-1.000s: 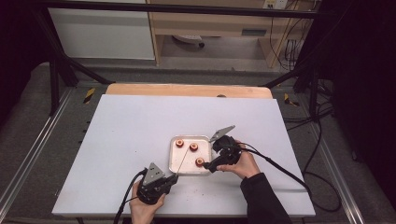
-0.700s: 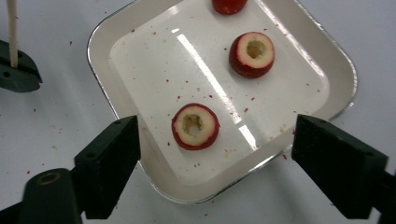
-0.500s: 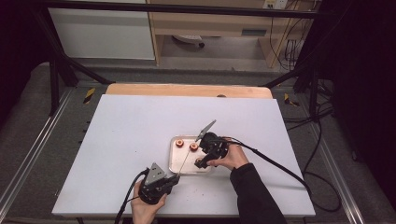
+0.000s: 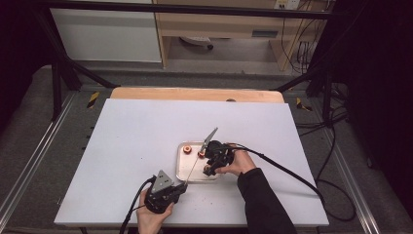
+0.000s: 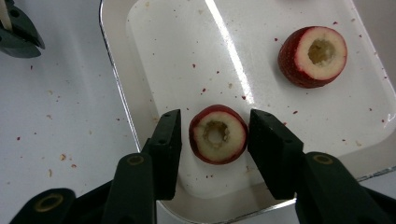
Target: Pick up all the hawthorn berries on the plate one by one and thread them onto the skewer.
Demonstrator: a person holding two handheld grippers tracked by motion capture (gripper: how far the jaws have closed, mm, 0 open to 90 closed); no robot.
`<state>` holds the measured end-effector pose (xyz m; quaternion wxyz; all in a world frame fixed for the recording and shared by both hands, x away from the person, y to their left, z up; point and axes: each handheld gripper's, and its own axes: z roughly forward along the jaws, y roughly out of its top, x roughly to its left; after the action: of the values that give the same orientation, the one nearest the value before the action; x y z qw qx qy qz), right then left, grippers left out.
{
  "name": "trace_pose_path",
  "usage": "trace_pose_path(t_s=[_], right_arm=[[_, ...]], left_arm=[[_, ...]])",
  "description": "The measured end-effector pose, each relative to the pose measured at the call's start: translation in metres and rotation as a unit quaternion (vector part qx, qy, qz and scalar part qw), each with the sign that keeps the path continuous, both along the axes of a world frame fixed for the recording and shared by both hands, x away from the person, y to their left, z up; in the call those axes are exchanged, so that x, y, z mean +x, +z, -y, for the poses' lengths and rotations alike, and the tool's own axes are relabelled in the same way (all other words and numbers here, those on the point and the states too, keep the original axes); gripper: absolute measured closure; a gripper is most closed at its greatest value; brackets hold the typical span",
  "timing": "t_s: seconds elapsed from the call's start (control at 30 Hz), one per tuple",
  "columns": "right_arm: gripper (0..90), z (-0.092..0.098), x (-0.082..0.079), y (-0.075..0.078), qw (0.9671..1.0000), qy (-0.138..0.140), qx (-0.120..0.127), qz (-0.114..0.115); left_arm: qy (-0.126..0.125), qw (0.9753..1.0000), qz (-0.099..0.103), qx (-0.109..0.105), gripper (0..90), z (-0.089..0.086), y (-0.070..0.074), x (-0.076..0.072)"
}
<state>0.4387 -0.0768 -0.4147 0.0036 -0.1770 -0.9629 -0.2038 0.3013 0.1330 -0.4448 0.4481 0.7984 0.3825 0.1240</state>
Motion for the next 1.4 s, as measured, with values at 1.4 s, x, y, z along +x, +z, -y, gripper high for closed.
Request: trace_pose_path(t_s=[1.4], right_arm=[[60.0, 0.046, -0.014, 0.036, 0.8665, -0.330, 0.373, -0.041]], left_arm=[[0.043, 0.9955, -0.008, -0.084, 88.5, 0.007, 0.002, -0.006]])
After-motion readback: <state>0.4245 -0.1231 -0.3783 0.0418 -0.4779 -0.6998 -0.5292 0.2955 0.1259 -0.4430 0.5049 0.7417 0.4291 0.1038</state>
